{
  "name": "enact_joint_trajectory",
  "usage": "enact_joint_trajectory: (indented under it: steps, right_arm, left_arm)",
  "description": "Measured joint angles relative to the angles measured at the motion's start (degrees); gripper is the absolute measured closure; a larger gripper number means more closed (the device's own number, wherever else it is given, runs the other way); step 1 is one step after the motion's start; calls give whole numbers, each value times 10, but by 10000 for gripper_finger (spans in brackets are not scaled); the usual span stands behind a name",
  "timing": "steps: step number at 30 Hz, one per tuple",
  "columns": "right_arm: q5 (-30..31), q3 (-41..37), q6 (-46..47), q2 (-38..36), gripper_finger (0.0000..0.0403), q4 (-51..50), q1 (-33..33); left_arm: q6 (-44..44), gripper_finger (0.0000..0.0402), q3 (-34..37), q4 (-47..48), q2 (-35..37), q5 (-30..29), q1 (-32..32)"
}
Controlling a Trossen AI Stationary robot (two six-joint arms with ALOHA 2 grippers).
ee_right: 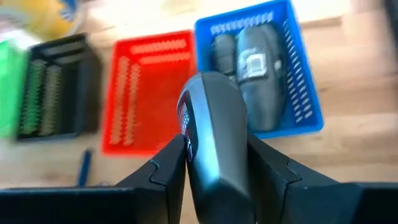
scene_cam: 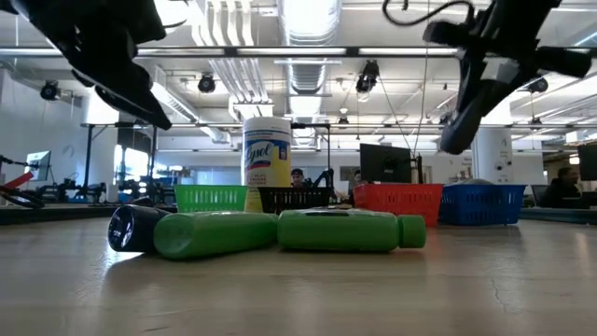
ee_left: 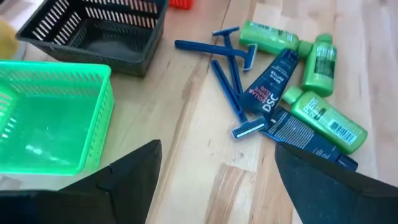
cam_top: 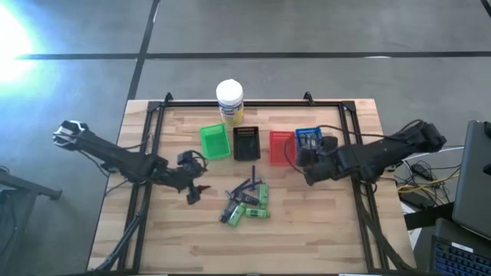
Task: Pick & Place Travel size toiletries
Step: Put the black deodorant into the blue bin
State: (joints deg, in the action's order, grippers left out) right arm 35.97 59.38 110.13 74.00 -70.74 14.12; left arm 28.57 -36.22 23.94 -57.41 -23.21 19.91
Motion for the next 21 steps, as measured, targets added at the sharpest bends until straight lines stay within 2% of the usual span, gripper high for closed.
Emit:
enact_joint_trajectory:
  steps: [4, 12, 16, 21]
  right_arm:
    - [4, -14, -26, 20, 284, 14, -60]
    - [16, -29, -139, 83, 279, 103, -152]
    - [11, -29, -151, 116, 273, 103, -165]
    - [-17, -29, -149, 143, 228, 97, -155]
  left_arm:
    - [-4, 86, 34, -1, 44, -12, -1]
    - [-39, 87, 80, 1, 98, -23, -7]
    - [-60, 87, 85, 1, 109, -23, -7]
    - [-71, 87, 85, 1, 111, -23, -7]
